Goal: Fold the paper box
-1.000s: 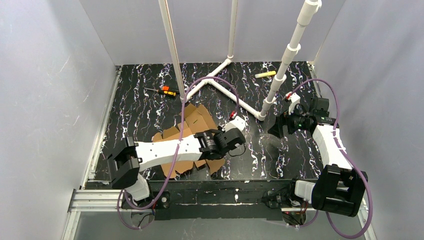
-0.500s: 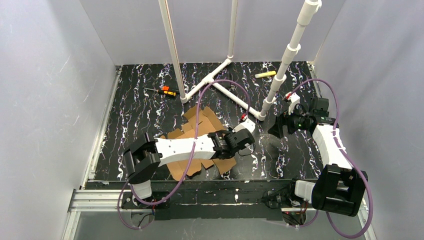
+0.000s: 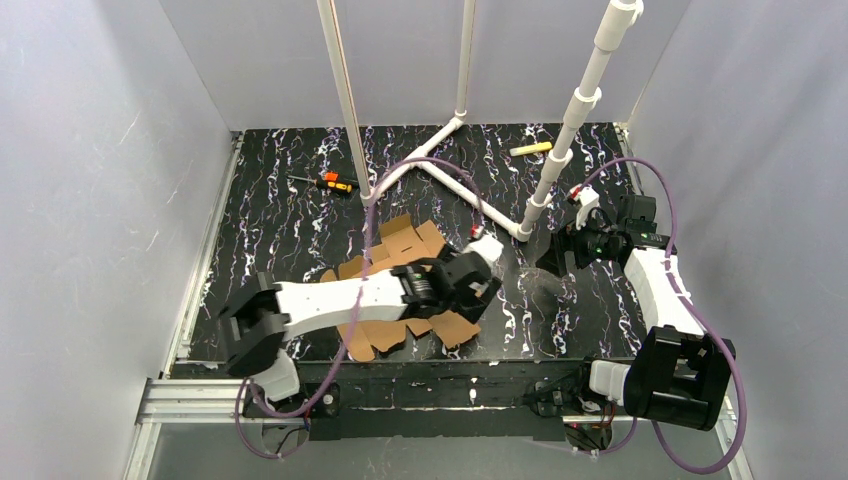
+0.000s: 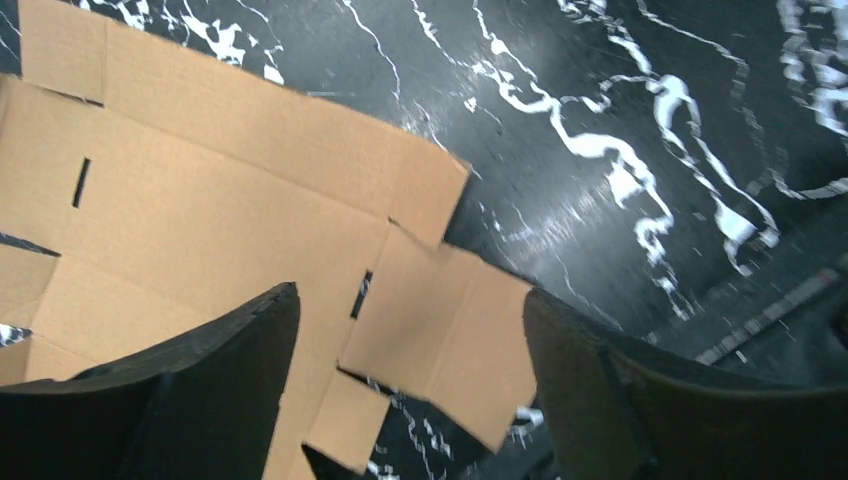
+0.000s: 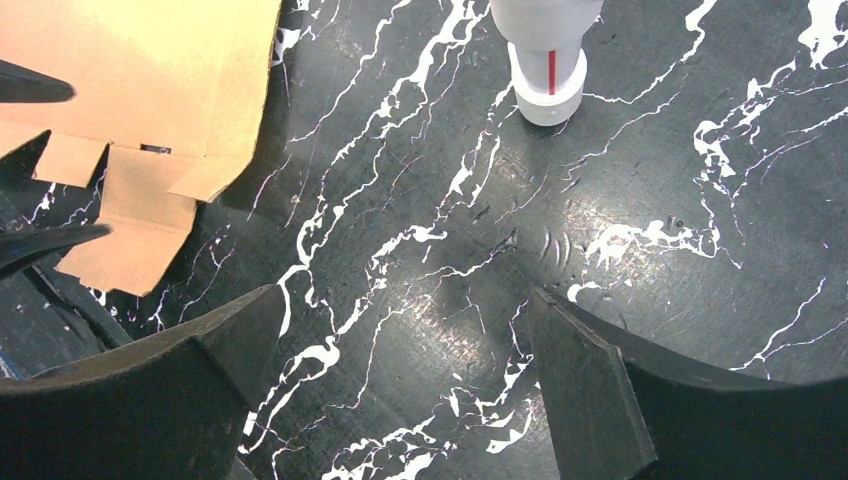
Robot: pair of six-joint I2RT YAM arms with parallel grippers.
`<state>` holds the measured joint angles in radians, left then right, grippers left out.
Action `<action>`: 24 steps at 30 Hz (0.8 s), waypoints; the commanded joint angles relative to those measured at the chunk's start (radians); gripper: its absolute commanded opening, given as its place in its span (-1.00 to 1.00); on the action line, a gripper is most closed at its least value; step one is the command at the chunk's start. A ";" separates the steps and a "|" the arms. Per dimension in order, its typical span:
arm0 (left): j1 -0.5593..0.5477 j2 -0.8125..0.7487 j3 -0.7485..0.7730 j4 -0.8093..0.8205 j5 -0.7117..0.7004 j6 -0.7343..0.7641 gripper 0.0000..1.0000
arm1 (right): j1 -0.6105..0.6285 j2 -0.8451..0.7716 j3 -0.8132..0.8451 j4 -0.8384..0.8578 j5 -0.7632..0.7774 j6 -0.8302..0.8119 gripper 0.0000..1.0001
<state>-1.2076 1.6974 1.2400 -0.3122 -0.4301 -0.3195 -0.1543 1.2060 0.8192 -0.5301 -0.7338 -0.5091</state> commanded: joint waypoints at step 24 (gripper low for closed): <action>0.507 -0.912 -0.447 -0.201 0.133 0.329 0.97 | -0.094 0.393 0.453 0.027 0.303 0.045 1.00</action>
<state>-0.7086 0.8116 0.8600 -0.5331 -0.2226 -0.0875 -0.2474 1.4998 1.1210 -0.5663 -0.4915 -0.4973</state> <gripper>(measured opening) 0.983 1.000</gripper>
